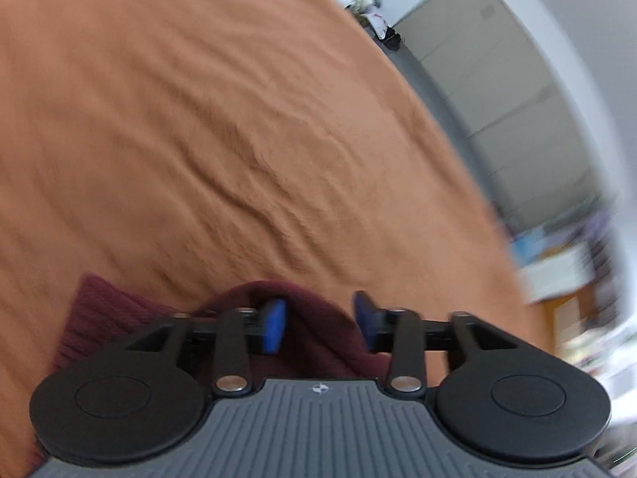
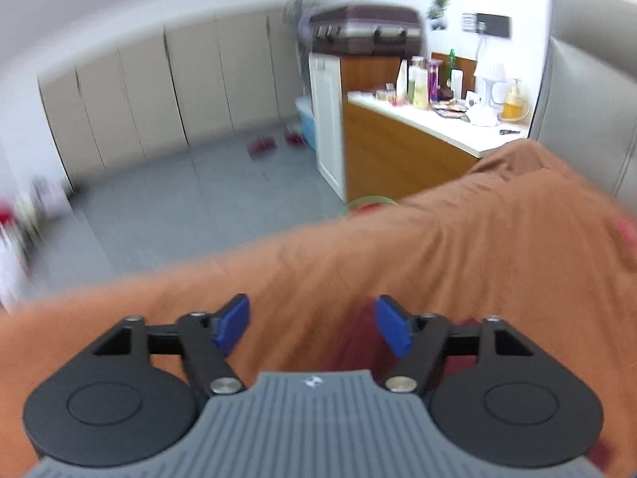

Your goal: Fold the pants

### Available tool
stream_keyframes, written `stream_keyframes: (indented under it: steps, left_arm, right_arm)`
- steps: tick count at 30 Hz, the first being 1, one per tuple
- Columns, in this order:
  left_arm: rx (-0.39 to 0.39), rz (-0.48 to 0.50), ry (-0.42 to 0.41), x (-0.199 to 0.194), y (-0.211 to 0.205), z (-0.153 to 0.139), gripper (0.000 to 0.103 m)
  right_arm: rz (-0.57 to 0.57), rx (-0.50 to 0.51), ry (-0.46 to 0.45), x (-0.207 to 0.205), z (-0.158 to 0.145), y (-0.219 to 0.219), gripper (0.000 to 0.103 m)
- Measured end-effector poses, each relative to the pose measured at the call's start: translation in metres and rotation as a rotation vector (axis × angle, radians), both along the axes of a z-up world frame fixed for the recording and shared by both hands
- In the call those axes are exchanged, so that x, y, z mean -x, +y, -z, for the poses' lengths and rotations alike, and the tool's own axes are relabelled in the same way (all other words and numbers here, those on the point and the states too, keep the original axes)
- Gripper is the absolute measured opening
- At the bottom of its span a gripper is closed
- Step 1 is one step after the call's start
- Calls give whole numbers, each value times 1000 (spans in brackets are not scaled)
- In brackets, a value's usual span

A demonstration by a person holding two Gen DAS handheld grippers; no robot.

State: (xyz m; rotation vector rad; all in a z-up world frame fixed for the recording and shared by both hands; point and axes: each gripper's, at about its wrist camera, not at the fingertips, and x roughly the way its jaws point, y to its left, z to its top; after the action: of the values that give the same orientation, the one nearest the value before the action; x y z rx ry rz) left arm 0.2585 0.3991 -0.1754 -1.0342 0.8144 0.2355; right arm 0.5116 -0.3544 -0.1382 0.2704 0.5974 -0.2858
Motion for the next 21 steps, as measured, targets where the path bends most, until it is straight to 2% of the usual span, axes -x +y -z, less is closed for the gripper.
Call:
stream_keyframes:
  steps: [1, 2, 3, 4, 5, 6, 7, 9, 11, 12, 13, 15, 17, 21]
  left_arm:
    - [116, -39, -51, 9, 11, 2, 63]
    - [214, -74, -86, 17, 20, 3, 63]
    - [272, -94, -113, 27, 25, 2, 64]
    - [270, -102, -155, 37, 26, -3, 67]
    - [219, -105, -190, 50, 23, -13, 74]
    - [140, -95, -215, 64, 17, -25, 82]
    - [54, -83, -229, 77, 8, -36, 84]
    - [-180, -38, -263, 105, -20, -61, 89]
    - [-394, 32, -292, 125, -56, -78, 92]
    - [-481, 89, -300, 132, -77, -82, 92]
    - [-535, 145, -293, 134, -94, -85, 92]
    - [-581, 276, -273, 135, -130, -82, 92]
    - [-576, 377, -267, 133, -162, -75, 92]
    - [-568, 502, -271, 133, -217, -49, 92]
  right_arm:
    - [15, -82, -61, 7, -7, -9, 81]
    - [25, -158, -103, 11, -12, -16, 80]
    - [25, -220, -122, 16, -16, -22, 76]
    - [-1, -259, -118, 20, -19, -25, 69]
    - [-55, -247, -77, 24, -20, -23, 65]
    - [-117, -192, -22, 29, -19, -15, 57]
    - [-201, -97, 24, 41, -15, 0, 56]
    - [-357, 89, 81, 68, -2, 33, 56]
    - [-512, 288, 97, 101, 16, 66, 57]
    - [-586, 374, 89, 117, 25, 83, 57]
    - [-655, 432, 81, 129, 34, 97, 57]
    - [-759, 452, 99, 143, 49, 115, 57]
    - [-837, 461, 115, 150, 60, 135, 57]
    - [-936, 614, 78, 157, 73, 171, 66]
